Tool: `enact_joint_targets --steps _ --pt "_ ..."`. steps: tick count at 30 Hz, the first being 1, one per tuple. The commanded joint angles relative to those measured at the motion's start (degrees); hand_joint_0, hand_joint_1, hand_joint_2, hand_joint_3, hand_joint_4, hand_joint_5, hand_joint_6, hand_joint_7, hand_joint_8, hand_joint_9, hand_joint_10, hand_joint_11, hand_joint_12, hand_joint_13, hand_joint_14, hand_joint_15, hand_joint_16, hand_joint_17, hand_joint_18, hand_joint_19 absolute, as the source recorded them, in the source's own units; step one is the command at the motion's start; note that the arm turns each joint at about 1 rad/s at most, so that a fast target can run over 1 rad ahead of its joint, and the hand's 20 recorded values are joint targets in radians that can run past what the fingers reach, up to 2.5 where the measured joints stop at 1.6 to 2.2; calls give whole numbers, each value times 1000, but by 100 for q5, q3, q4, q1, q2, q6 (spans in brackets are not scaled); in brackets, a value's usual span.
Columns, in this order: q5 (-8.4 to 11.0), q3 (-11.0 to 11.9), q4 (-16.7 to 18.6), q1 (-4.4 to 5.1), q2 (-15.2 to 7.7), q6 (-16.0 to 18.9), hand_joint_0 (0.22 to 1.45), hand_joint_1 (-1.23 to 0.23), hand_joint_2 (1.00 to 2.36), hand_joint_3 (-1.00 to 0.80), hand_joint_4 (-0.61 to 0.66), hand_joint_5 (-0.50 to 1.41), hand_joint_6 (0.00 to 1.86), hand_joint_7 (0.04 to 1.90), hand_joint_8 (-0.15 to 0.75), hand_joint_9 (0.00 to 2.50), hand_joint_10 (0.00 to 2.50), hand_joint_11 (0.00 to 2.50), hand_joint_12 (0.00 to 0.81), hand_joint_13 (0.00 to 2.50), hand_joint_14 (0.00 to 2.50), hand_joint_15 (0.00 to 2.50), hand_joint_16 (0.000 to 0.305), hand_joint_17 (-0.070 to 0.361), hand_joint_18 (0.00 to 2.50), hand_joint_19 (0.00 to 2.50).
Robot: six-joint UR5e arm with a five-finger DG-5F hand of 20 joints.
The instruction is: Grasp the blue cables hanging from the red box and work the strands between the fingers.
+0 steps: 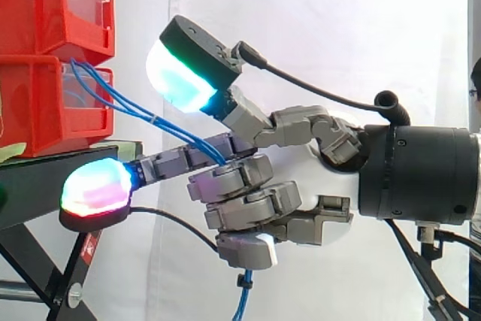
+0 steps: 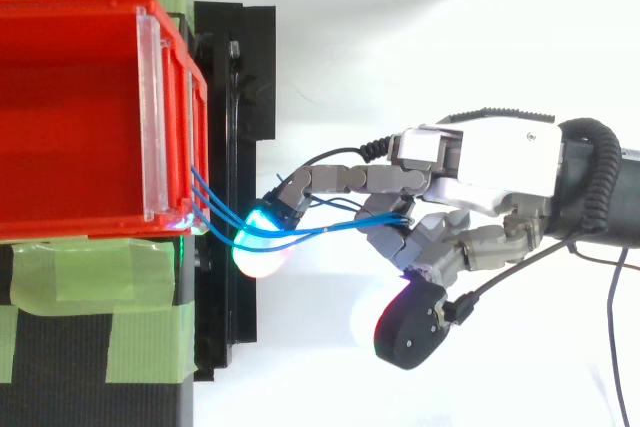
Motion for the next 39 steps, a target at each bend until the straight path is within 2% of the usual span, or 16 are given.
enact_joint_targets --steps 1,4,8,12,15,19,22,28,35,37,39 --pt "0 3 -1 0 4 7 697 -646 1000 -1000 291 117 11 1082 363 950 2500 2040 493 1281 2500 1402 69 156 1478 1014" --pt "9 3 -1 0 4 51 709 -665 1000 -1000 282 137 8 1130 361 941 2500 1995 490 1275 2500 1377 68 152 1468 1029" --pt "35 3 -45 0 144 86 715 -671 1000 -1000 268 164 7 1166 361 942 2500 2006 489 1278 2500 1369 66 150 1461 1043" --pt "18 3 -396 -9 373 60 723 -671 1000 -1000 266 176 5 1176 349 940 2500 1959 484 1275 2500 1338 66 148 1454 1046" --pt "27 12 -493 -9 382 86 725 -670 1000 -1000 271 179 4 1177 351 939 2500 2017 486 1271 2500 1365 66 148 1453 1058" --pt "44 47 -836 -9 382 86 725 -669 1000 -1000 272 182 5 1178 350 935 2500 2003 480 1269 2500 1334 64 144 1442 1055" --pt "141 47 -871 -18 382 86 727 -668 1000 -1000 271 187 5 1181 350 932 2500 2000 476 1265 2500 1344 64 143 1444 1043" --pt "756 73 -888 -9 382 104 738 -665 1000 -1000 255 202 3 1199 348 928 2500 1988 471 1255 2500 1348 62 140 1443 1063" --pt "782 328 -1099 -44 382 113 756 -660 1000 -1000 243 226 1 1243 345 921 2500 2003 462 1239 2500 1365 61 137 1437 1104" --pt "782 469 -1363 -61 382 121 758 -660 1000 -1000 235 225 16 1246 341 918 2500 1967 462 1235 2500 1361 60 136 1438 1113" --pt "791 512 -1468 -61 382 139 764 -660 1000 -1000 230 223 77 1224 343 916 2500 1977 455 1229 2500 1335 60 134 1434 1128"
